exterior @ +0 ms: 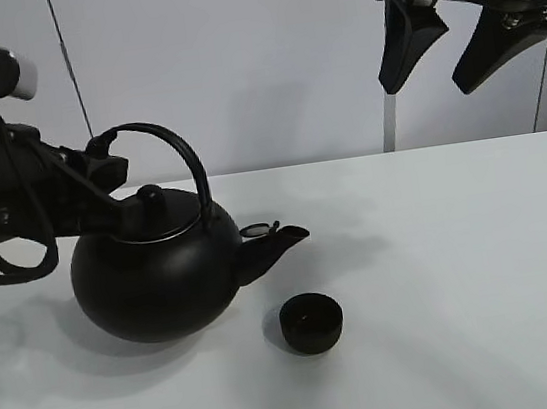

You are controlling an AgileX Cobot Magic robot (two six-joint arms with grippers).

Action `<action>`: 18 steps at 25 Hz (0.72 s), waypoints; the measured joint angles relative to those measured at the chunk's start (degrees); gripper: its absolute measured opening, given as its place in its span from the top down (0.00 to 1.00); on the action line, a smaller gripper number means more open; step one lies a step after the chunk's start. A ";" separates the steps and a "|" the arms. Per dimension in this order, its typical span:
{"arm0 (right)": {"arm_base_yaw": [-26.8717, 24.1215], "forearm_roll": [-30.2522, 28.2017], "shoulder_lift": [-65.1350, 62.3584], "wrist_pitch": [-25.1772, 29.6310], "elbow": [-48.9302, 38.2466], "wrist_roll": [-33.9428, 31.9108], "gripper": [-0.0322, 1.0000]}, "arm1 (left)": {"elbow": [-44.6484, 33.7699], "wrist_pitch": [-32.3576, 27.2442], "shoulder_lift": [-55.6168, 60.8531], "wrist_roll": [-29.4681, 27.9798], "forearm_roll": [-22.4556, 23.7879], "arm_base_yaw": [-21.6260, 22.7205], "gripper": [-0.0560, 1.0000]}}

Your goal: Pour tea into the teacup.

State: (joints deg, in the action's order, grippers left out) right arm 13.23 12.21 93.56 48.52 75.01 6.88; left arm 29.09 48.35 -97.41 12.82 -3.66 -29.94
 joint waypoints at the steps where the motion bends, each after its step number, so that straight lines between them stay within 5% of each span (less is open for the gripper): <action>1: 0.00 0.06 0.00 0.00 0.00 0.00 0.49 | 0.10 0.00 -0.12 0.00 -0.41 0.00 0.85; 10: 0.00 0.30 0.00 -0.10 0.00 0.00 0.49 | 0.11 0.94 -0.17 3.83 -7.46 0.00 0.85; 18: 0.00 0.43 0.00 -0.20 0.00 0.00 0.49 | 0.11 0.98 -0.17 4.30 -2.98 0.00 0.85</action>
State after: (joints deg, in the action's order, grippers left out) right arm 13.23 12.64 93.56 48.31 75.01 6.88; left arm 29.20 49.33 -97.58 17.12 -6.64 -29.94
